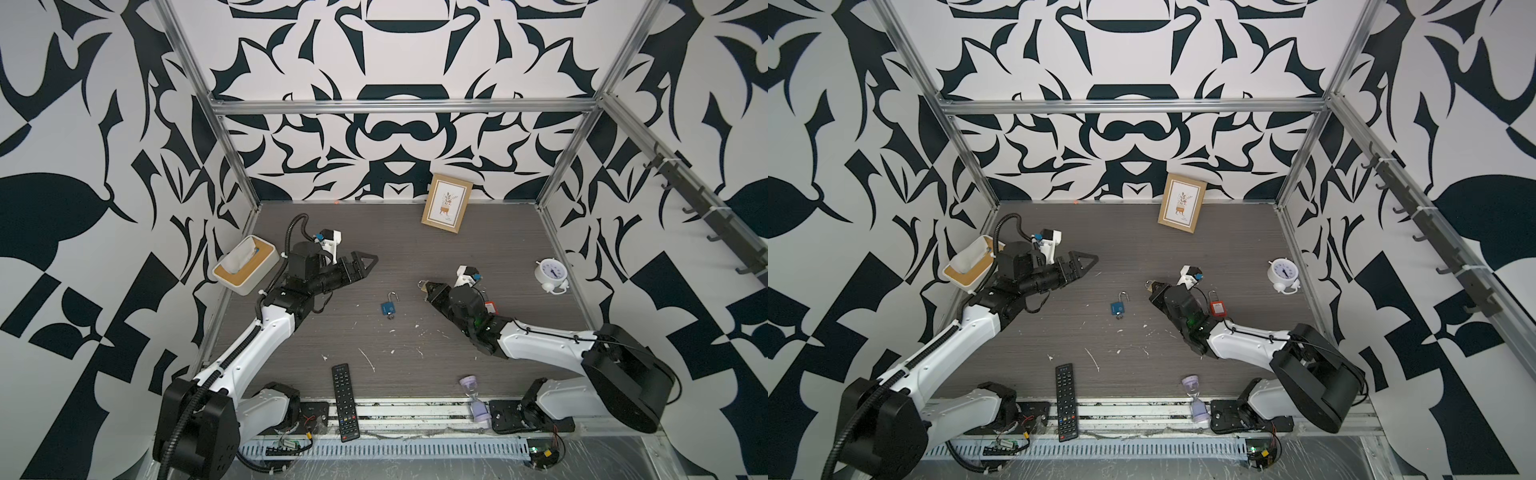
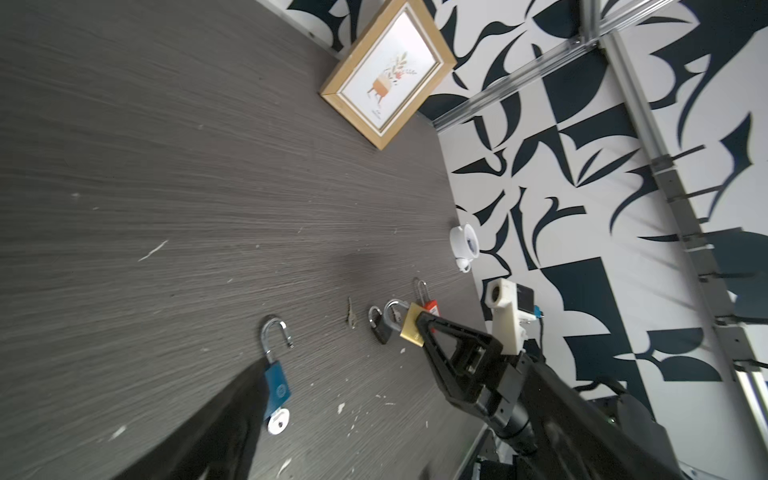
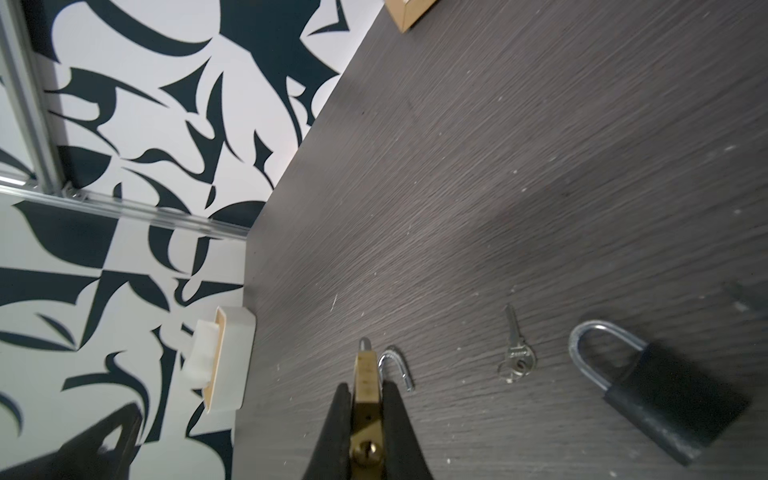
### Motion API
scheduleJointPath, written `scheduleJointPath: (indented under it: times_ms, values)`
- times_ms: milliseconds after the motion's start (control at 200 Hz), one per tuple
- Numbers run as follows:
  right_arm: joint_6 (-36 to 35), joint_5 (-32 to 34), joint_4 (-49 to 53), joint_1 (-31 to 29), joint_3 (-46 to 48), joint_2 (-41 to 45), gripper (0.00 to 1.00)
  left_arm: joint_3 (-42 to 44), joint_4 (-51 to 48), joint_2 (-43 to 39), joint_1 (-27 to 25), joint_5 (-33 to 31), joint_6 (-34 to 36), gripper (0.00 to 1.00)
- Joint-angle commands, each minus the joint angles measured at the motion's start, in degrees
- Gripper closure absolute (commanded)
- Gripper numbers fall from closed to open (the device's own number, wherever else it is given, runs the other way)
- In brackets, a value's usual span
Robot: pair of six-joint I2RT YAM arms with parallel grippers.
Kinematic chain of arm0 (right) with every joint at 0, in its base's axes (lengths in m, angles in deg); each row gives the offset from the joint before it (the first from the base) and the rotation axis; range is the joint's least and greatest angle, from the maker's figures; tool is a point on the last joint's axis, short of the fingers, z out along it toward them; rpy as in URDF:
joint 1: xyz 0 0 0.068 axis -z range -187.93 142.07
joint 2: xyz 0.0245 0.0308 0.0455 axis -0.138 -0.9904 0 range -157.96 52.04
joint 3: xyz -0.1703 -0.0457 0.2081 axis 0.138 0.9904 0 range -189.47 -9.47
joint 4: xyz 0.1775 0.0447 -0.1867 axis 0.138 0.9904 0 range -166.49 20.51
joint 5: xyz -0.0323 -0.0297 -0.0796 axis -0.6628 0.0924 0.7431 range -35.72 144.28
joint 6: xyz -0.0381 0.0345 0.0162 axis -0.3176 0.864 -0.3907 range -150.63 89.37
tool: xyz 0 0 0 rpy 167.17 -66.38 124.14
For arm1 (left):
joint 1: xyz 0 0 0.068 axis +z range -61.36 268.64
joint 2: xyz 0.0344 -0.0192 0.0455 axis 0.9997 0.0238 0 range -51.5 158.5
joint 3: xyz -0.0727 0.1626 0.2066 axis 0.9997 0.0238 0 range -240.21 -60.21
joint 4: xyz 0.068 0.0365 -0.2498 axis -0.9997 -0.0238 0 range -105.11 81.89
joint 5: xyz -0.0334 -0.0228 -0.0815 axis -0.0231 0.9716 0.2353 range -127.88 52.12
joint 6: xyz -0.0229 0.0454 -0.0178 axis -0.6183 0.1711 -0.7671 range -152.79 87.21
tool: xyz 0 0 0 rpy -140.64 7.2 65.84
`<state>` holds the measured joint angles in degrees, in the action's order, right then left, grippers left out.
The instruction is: Lock with the key
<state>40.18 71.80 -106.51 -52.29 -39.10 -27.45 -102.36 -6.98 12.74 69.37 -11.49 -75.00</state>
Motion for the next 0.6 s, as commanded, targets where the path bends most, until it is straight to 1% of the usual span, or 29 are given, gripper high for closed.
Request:
scheduleJointPath:
  times_ms: [0, 55, 90, 265, 320, 455, 595]
  values:
    - [1.5, 8.4, -0.1, -0.9, -4.6, -1.7, 1.00, 3.7, -4.2, -3.7, 0.3, -0.9, 2.6, 0.01]
    - [2.3, 9.8, 0.9, -1.3, -5.9, -3.4, 1.00, 3.7, -5.1, -4.5, 0.4, -0.5, 2.9, 0.01]
    - [2.0, 9.6, 0.5, -1.3, -6.7, -4.8, 1.00, 3.4, -5.7, -4.5, 0.4, -0.1, 3.1, 0.01]
    - [5.3, 8.9, 1.7, -3.0, -10.2, -11.1, 1.00, 4.1, -5.8, -4.8, 0.4, 1.4, 3.3, 0.00]
    - [7.0, 10.2, 2.5, -3.9, -10.5, -12.1, 1.00, 4.4, -5.7, -4.9, 0.4, 1.4, 3.4, 0.01]
    - [8.1, 10.7, 2.7, -4.7, -11.0, -14.0, 1.00, 4.9, -5.6, -4.9, 0.4, 2.4, 3.5, 0.01]
    - [9.3, 12.9, 4.0, -5.6, -11.1, -14.9, 1.00, 5.3, -5.8, -5.0, 0.4, 2.8, 3.9, 0.01]
